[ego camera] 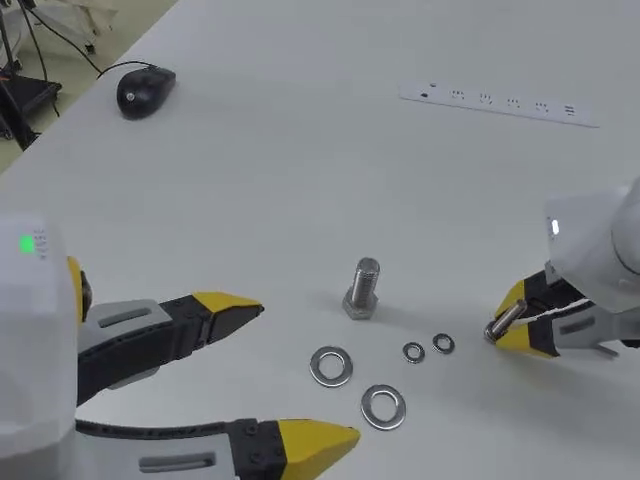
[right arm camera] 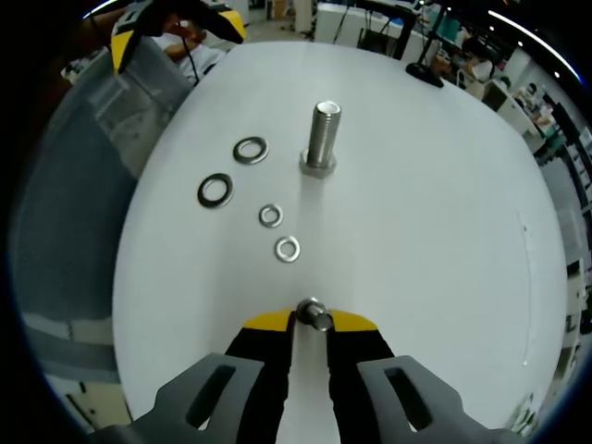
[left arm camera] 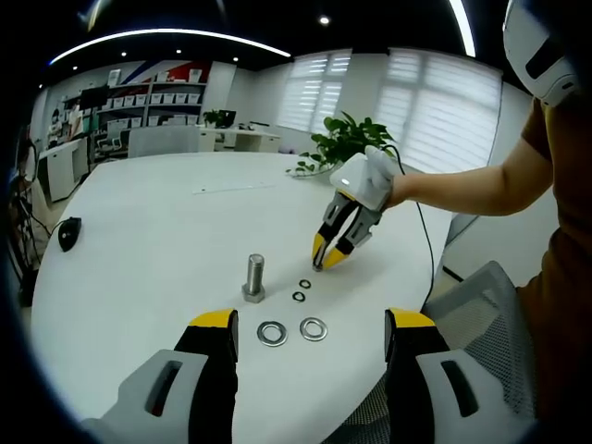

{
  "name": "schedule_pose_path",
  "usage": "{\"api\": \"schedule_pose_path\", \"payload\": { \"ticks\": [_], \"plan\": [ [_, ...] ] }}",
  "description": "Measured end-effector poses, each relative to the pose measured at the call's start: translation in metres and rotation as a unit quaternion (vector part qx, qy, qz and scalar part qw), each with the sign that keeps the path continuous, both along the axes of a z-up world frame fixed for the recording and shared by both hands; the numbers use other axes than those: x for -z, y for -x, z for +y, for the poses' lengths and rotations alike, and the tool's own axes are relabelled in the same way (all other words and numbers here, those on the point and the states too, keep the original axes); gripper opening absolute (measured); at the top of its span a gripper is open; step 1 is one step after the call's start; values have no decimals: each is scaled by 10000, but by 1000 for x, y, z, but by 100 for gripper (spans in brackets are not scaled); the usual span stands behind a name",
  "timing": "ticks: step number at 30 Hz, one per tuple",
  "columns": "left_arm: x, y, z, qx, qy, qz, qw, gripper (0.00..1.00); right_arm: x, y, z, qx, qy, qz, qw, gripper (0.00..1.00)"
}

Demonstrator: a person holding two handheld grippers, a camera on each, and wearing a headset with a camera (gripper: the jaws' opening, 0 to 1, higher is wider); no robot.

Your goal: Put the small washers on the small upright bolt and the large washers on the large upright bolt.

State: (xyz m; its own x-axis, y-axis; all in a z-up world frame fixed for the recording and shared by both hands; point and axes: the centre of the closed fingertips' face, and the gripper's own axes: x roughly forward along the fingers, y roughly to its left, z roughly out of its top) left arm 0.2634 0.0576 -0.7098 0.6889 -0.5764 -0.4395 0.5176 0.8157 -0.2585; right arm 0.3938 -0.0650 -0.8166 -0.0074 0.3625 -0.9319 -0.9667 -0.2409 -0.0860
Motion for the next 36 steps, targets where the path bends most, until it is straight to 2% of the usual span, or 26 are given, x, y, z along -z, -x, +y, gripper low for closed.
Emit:
{"api": "schedule_pose_path", "payload": {
  "ticks": [11,18,26,36],
  "plan": [
    [-3,-1,3,-8,-61,-35,10000,63,-9,-2,-5,137,-102,-103,9998,16],
    [-8,2,1,33,-99,-103,9999,63,-19,6,-10,230,-141,-149,9995,16],
    [-14,6,-1,70,-156,-194,9997,63,-24,13,-12,316,-186,-156,9992,15],
    [-18,10,-2,80,-161,-261,9995,64,-31,32,-13,334,-248,-141,9990,15]
  ]
}}
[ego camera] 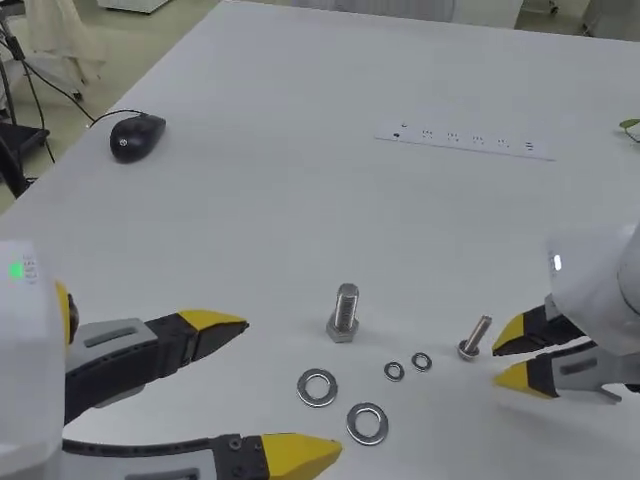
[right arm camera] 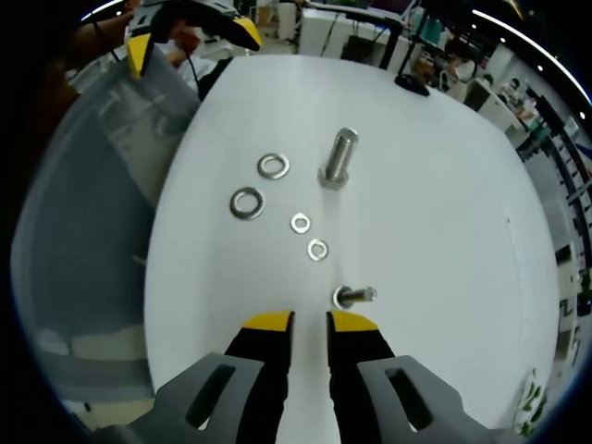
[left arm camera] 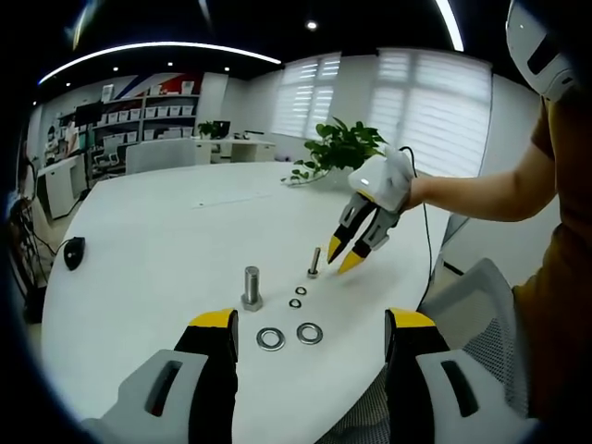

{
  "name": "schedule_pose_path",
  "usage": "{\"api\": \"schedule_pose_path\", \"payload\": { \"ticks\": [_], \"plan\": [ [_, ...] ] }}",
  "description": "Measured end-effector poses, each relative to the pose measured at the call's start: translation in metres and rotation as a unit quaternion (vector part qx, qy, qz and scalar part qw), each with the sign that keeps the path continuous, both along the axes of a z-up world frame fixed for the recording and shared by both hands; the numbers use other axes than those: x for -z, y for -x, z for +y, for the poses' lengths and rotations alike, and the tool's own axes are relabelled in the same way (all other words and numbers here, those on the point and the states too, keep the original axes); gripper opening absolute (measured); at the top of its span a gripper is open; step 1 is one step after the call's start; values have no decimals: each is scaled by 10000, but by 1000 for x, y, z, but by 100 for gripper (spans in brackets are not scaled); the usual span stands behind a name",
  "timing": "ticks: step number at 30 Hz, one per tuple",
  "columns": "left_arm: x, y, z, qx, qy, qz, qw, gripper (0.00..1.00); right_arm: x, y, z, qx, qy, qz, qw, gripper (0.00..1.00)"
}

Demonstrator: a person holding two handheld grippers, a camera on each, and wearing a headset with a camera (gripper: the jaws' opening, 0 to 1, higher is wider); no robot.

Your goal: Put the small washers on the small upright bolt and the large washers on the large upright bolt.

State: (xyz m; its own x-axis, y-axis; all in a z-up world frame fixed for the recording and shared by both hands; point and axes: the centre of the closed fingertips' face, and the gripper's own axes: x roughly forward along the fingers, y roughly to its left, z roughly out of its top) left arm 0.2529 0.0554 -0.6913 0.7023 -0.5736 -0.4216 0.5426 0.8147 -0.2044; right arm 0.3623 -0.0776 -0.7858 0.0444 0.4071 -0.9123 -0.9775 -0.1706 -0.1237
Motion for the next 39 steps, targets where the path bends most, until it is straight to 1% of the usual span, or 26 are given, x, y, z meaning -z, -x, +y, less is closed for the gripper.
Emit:
{"api": "schedule_pose_path", "payload": {
  "ticks": [4,6,10,14,16,18,19,21,24,25,26,28,32,34,36,39],
  "plan": [
    [1,4,-2,0,35,-10,10000,64,-1,8,6,3,-81,43,10000,15],
    [2,6,-2,1,34,12,10000,63,0,11,9,-10,-95,72,9999,15],
    [1,6,-2,-9,74,-14,10000,63,1,14,16,-92,-102,101,9999,15],
    [1,5,-3,-10,94,-40,9999,63,2,14,24,-186,-92,105,9997,15],
    [2,5,-2,-16,94,-8,10000,63,2,14,29,-271,-107,134,9995,15],
    [2,5,-1,-25,100,-15,9999,63,1,13,34,-333,-116,149,9993,15],
    [2,5,-1,-30,95,-19,9999,64,1,10,39,-420,-114,107,9990,15],
    [2,5,1,-35,98,3,9999,63,2,8,45,-507,-105,112,9986,15],
    [3,3,3,-59,109,50,9999,63,5,3,49,-726,-27,66,9973,15],
    [3,3,4,-75,128,42,9999,63,7,3,49,-725,6,130,9973,15],
    [2,1,4,-107,162,9,9998,63,10,5,47,-733,134,309,9967,15],
    [2,0,5,-122,161,12,9998,63,15,1,49,-905,184,187,9955,15],
    [5,0,6,-104,131,93,9998,63,23,-3,51,-969,275,232,9946,15],
    [5,-1,7,-135,120,78,9998,63,26,-3,51,-990,336,276,9941,16],
    [5,-2,8,-152,141,85,9997,63,29,-4,50,-1075,398,248,9931,16],
    [5,-2,7,-118,144,103,9998,63,33,-3,51,-1085,441,338,9925,17]
  ]
}}
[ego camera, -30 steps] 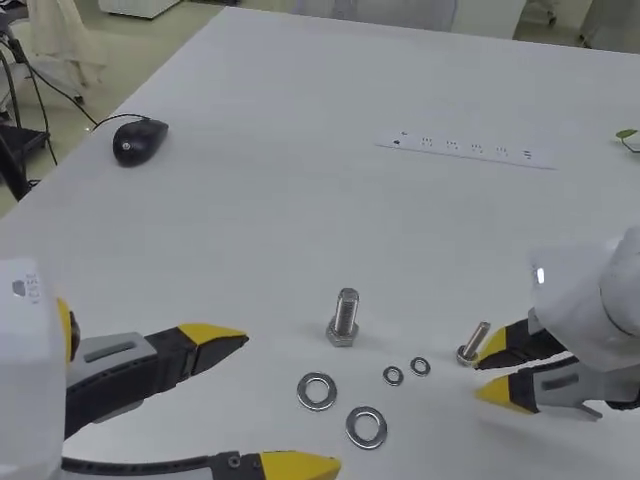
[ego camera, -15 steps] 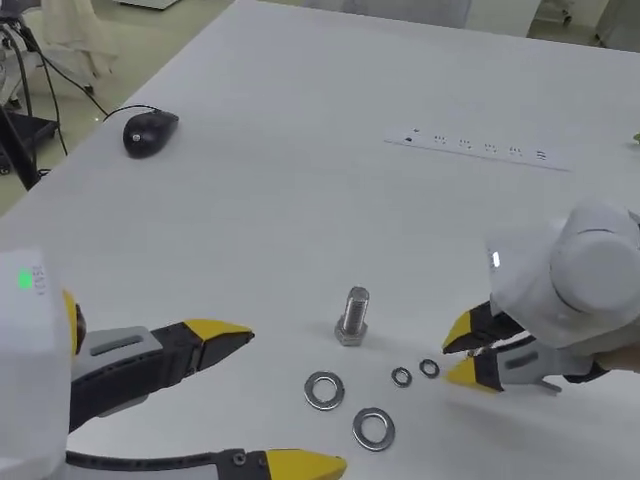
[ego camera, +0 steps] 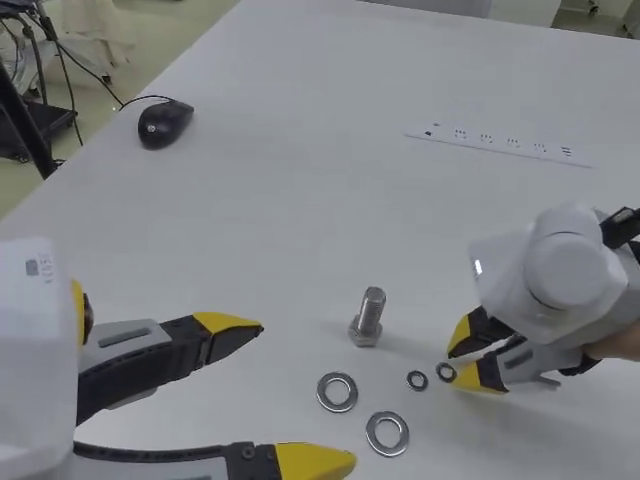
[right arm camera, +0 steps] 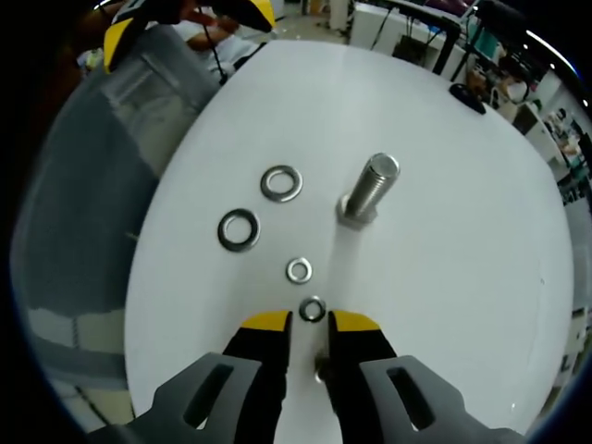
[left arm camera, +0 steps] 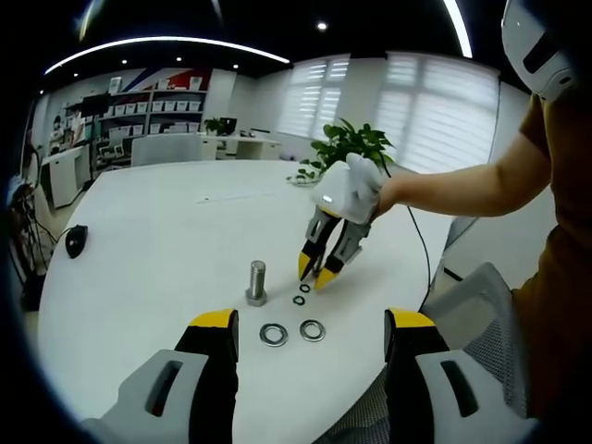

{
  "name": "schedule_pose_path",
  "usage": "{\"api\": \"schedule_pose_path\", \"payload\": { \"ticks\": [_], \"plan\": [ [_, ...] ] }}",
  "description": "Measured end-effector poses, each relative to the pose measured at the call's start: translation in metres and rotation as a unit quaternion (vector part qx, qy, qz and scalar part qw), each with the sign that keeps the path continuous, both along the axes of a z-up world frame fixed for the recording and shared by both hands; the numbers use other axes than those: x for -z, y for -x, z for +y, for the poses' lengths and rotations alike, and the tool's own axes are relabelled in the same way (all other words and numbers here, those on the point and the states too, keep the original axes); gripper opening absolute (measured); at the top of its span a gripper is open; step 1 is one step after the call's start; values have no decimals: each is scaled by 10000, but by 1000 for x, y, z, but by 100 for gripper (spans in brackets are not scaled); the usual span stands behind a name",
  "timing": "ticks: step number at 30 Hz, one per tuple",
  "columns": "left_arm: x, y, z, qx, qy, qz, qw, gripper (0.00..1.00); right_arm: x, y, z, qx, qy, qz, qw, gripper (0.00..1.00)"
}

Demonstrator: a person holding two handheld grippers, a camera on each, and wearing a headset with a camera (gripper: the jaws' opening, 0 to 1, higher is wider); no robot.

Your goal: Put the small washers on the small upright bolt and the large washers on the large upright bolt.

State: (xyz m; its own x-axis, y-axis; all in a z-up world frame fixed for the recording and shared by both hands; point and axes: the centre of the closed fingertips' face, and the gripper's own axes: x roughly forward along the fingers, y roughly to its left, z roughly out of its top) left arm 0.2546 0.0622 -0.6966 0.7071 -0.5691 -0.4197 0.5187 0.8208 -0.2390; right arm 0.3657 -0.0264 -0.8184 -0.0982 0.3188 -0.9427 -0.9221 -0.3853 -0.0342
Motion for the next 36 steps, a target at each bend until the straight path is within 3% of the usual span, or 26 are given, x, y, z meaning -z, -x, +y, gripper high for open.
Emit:
{"api": "schedule_pose_path", "payload": {
  "ticks": [3,16,26,36],
  "plan": [
    [0,0,-1,30,-21,4,10000,63,5,0,-1,-59,111,0,9999,18],
    [0,0,1,-37,16,-17,10000,63,6,0,0,-147,96,106,9998,18],
    [-1,-1,2,-93,43,-37,9999,63,6,0,0,-349,134,-15,9993,15],
    [-1,-2,2,-97,39,-42,9999,63,7,-3,2,-213,177,-34,9996,13]
  ]
}}
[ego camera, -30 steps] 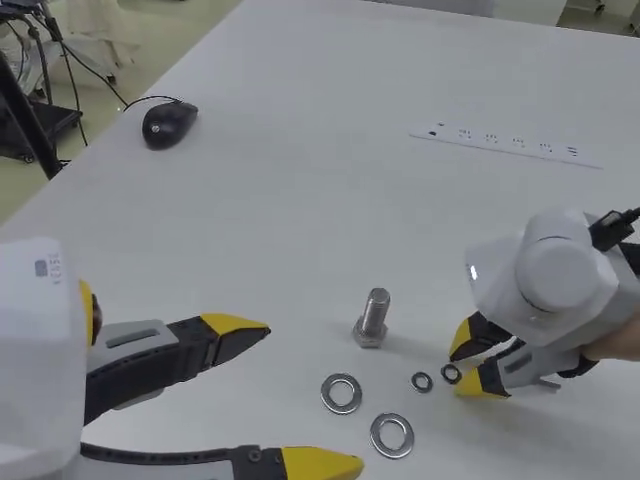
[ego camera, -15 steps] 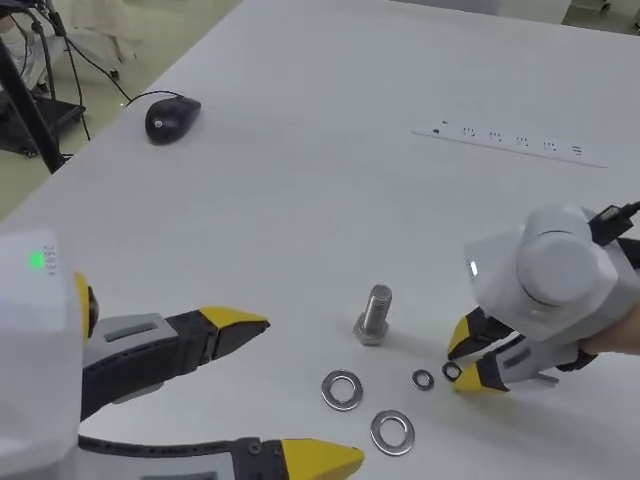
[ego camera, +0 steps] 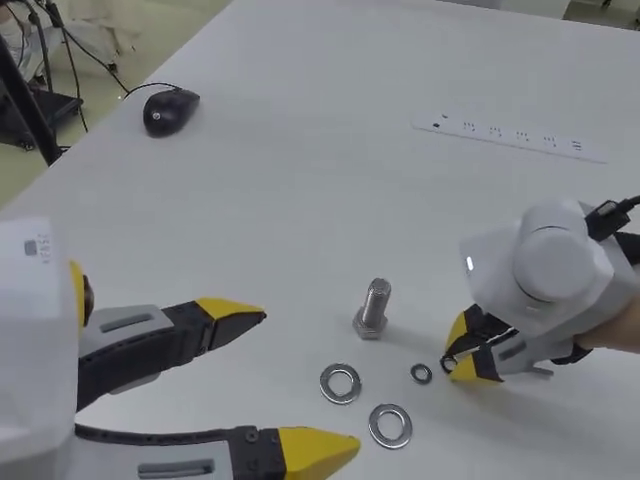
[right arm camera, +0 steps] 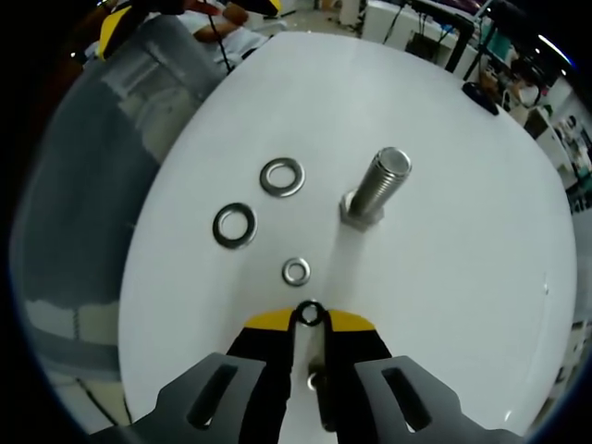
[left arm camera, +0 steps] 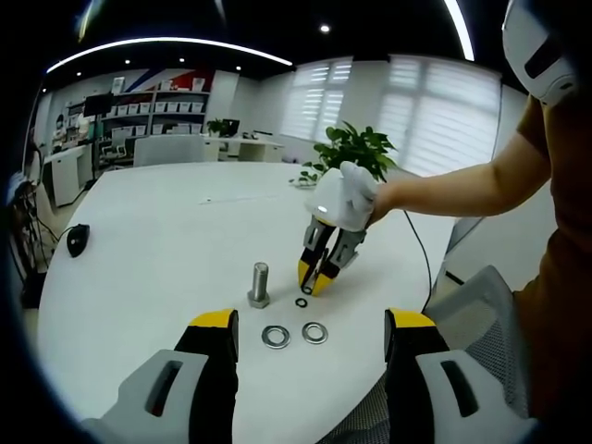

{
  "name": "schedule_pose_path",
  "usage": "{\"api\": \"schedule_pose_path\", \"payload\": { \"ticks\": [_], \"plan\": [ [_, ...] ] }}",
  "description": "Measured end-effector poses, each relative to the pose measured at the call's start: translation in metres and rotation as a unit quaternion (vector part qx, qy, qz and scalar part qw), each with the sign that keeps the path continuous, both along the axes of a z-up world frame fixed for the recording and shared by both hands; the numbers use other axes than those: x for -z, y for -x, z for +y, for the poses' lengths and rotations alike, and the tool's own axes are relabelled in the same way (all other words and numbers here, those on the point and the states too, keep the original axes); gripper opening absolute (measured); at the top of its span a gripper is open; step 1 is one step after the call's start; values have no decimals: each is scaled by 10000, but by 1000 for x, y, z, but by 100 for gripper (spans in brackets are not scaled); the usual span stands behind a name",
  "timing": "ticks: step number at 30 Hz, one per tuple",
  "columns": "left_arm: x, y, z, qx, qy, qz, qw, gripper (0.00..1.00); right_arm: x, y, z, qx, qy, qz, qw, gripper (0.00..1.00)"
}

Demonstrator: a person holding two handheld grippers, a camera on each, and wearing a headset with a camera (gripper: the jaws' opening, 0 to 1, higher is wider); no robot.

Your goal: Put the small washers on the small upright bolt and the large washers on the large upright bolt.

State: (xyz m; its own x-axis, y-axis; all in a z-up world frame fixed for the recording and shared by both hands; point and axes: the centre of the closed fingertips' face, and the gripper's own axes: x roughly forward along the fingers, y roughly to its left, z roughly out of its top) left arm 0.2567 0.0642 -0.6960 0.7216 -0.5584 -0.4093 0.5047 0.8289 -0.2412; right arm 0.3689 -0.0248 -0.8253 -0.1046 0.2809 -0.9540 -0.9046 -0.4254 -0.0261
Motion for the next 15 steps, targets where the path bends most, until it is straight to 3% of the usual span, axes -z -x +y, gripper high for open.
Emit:
{"api": "schedule_pose_path", "payload": {
  "ticks": [6,8,15],
  "plan": [
    [1,-1,0,5,8,9,10000,63,-4,-4,3,24,-19,-105,9999,12],
    [2,-1,-1,18,5,7,10000,63,-11,-1,8,190,-155,65,9997,12],
    [1,-3,-6,100,12,-1,9999,63,-41,-3,0,246,-206,-57,9995,12]
  ]
}}
